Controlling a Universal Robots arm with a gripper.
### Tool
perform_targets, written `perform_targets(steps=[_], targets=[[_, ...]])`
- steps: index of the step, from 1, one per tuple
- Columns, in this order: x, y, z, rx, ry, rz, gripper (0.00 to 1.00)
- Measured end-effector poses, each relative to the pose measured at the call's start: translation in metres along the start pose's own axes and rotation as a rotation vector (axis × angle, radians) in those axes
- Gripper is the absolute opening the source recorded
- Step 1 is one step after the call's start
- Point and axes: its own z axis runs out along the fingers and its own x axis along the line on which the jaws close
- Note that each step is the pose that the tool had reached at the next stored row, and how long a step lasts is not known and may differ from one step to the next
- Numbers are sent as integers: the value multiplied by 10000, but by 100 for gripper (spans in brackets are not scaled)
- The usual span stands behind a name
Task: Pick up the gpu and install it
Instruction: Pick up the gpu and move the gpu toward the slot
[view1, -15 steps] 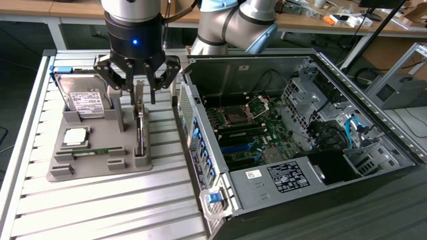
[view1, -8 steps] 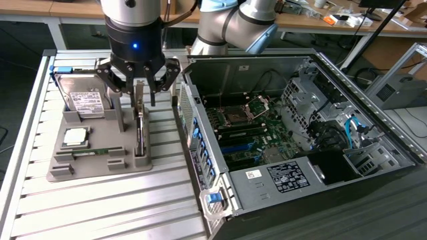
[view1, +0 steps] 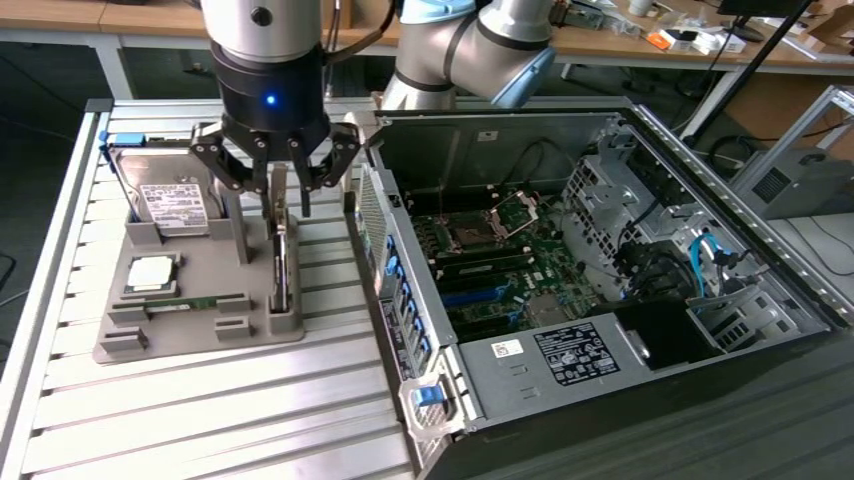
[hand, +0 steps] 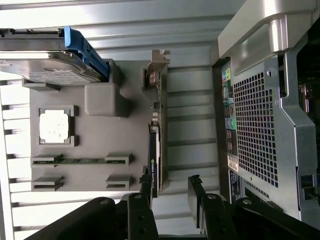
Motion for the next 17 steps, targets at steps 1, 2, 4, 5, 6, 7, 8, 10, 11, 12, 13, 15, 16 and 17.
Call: perform_targets(steps=[1, 2, 4, 5, 6, 7, 8, 10, 11, 12, 13, 15, 16, 17], targets=[[1, -1, 9, 0, 0, 0, 42], [1, -2, 17, 0, 0, 1, 42], [1, -4, 30, 1, 0, 0, 42], [2, -5, 40, 1, 0, 0, 42], [2, -6, 48, 0, 0, 0, 42], [2, -6, 56, 0, 0, 0, 42], [3, -7, 64, 1, 1, 0, 42], [3, -7, 81, 0, 0, 0, 42], [3, -8, 87, 0, 0, 0, 42], [4, -8, 94, 0, 0, -1, 42], [5, -9, 104, 0, 0, -2, 42], [6, -9, 127, 0, 0, 0, 42], [6, -8, 137, 1, 0, 0, 42], [7, -3, 148, 1, 0, 1, 42]])
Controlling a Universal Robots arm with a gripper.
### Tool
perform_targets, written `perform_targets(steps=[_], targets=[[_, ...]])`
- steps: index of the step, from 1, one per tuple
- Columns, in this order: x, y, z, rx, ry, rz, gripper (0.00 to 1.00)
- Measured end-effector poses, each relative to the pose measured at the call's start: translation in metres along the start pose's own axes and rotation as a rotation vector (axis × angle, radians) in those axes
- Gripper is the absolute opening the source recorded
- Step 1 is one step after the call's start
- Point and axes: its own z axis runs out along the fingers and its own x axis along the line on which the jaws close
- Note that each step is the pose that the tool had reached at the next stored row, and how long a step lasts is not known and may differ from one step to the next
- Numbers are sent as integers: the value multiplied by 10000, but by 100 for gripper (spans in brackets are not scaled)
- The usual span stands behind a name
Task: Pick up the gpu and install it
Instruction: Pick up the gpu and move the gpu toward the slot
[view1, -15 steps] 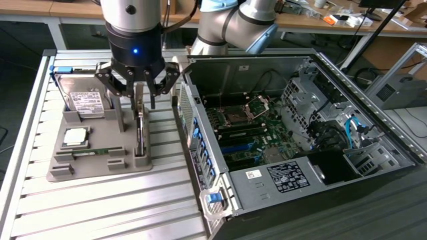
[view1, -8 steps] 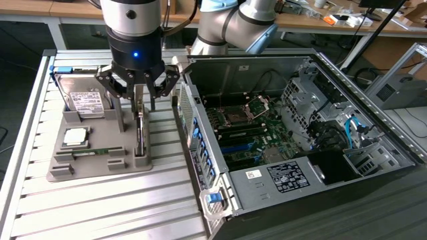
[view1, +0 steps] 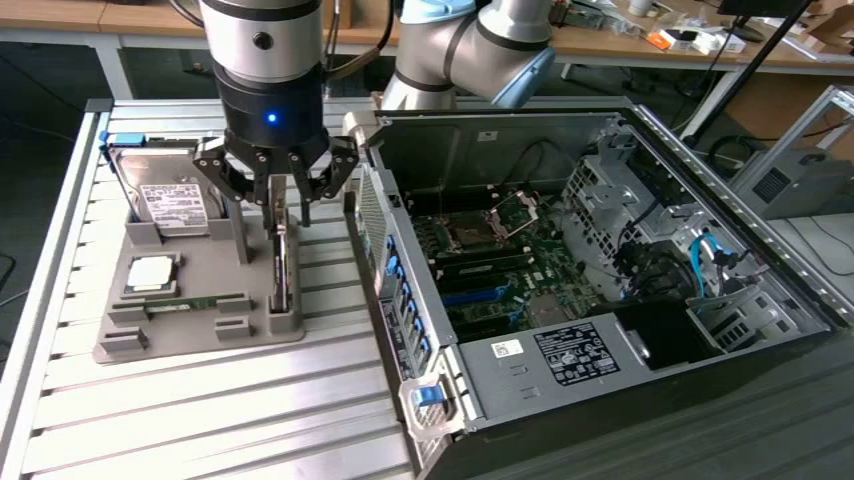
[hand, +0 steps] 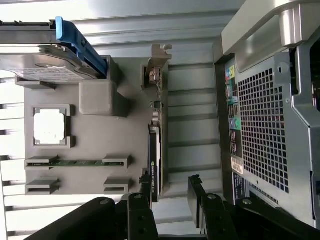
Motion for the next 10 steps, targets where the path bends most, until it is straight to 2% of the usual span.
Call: perform_targets(steps=[10], targets=[[15, 89, 104, -2, -1, -1, 42]])
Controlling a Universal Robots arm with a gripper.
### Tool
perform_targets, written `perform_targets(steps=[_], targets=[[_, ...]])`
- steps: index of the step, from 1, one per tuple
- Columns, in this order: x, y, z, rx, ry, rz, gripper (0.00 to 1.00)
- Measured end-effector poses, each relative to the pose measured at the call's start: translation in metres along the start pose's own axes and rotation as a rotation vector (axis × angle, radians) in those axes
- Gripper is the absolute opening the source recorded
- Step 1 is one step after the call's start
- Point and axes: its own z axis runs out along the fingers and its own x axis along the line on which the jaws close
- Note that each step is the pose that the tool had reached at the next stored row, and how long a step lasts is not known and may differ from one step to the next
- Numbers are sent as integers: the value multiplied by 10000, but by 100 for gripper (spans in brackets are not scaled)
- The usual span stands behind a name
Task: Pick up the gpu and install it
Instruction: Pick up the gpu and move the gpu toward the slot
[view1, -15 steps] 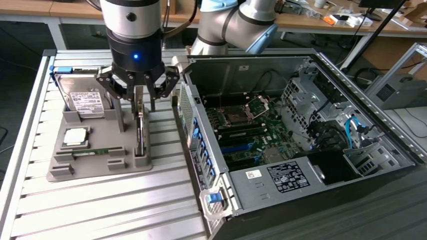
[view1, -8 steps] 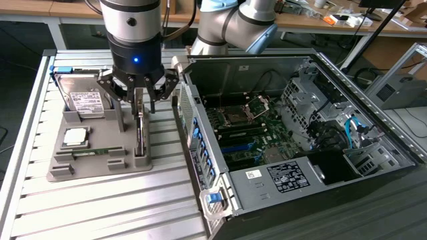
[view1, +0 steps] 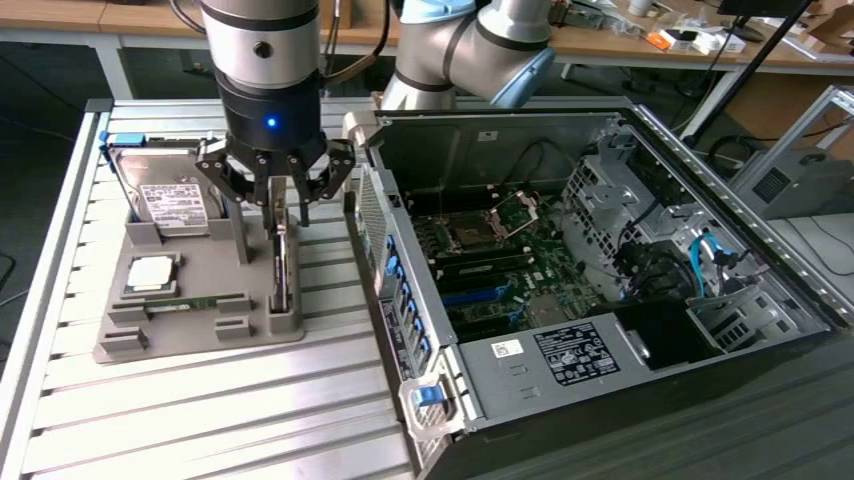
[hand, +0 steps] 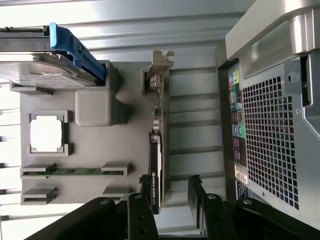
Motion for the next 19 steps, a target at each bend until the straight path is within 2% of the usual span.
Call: perform_targets(steps=[11, 19], targets=[[28, 63, 99, 0, 0, 0, 42], [45, 68, 229, 1, 1, 0, 42]])
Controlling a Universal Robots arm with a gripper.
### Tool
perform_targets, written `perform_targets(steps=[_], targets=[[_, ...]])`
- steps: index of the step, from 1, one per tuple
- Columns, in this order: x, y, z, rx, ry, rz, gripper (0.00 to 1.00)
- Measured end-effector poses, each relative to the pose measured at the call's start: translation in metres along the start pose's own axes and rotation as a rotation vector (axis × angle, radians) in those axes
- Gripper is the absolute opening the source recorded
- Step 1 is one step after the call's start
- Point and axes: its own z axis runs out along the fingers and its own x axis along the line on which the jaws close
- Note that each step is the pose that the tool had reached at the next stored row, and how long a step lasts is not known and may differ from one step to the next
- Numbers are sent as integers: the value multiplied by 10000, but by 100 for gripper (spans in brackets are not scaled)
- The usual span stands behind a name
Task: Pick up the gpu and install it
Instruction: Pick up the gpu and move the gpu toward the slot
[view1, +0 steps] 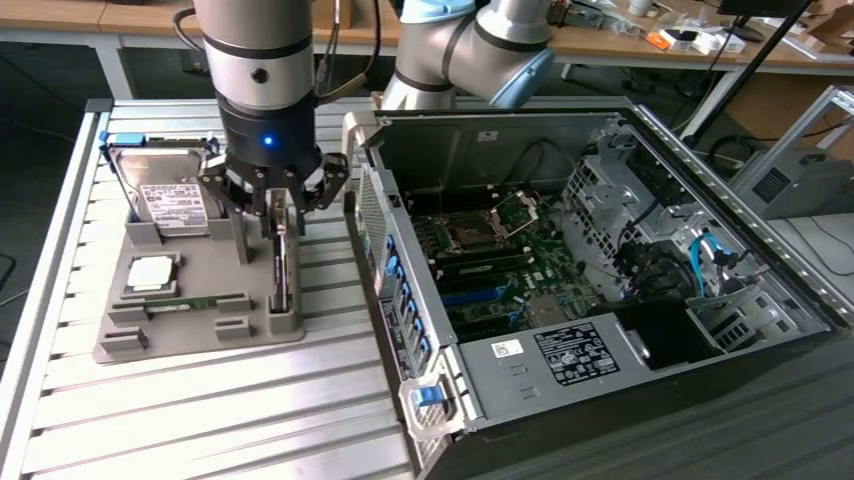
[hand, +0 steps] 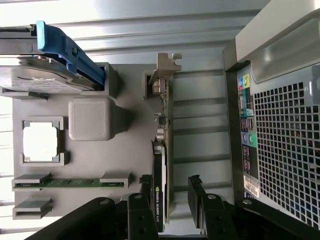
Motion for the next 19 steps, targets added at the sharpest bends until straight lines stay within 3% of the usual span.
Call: perform_targets(steps=[6, 19], targets=[[14, 1, 89, -1, -1, 0, 42], [40, 98, 275, -1, -1, 0, 42]])
